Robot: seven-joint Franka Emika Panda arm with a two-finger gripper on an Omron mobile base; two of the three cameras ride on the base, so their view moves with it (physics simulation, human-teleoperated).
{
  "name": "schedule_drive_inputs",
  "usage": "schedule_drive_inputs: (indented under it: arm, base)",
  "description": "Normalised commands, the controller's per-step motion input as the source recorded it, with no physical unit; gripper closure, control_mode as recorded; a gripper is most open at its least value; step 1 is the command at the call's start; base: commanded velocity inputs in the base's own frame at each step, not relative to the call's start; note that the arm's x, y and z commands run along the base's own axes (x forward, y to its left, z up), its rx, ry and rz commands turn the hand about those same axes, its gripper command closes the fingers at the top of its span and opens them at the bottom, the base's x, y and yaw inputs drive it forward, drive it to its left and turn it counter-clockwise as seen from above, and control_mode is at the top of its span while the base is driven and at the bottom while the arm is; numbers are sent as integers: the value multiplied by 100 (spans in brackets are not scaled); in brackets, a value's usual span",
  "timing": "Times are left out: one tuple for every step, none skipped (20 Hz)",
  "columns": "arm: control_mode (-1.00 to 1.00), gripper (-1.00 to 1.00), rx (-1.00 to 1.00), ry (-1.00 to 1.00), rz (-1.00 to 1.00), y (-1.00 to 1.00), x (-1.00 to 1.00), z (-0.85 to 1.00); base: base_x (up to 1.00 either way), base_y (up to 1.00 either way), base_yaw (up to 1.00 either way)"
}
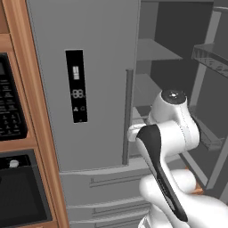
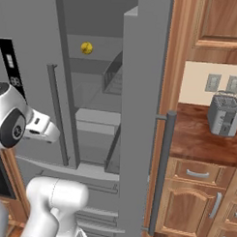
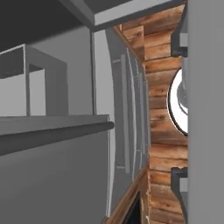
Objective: Retrieve a lemon from the fridge and place it on the cutting board with the fish.
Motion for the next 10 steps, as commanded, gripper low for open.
schedule_drive_inputs:
  arm:
    - [-100, -100, -12, -36, 2, 0, 21, 2]
    - [-100, -100, -9, -38, 3, 0, 19, 9]
    - [-100, -100, -6, -37, 1, 0, 18, 14]
    - [-100, -100, -2, -37, 0, 0, 21, 26]
    - [-100, -100, 0, -36, 0, 0, 28, 25]
    - [-100, -100, 0, -36, 0, 0, 29, 30]
    - [-100, -100, 0, -34, 0, 0, 26, 31]
    - [-100, -100, 0, -29, 1, 0, 23, 31]
    - [-100, -100, 0, -26, 2, 0, 14, 32]
    - [-100, -100, 0, -22, 2, 0, 10, 41]
  base:
    - [0, 0, 0]
    - [0, 0, 0]
    - [0, 0, 0]
    - [0, 0, 0]
    - [0, 0, 0]
    - [0, 0, 0]
    - [0, 0, 0]
    - [0, 0, 0]
    - [0, 0, 0]
    - [0, 0, 0]
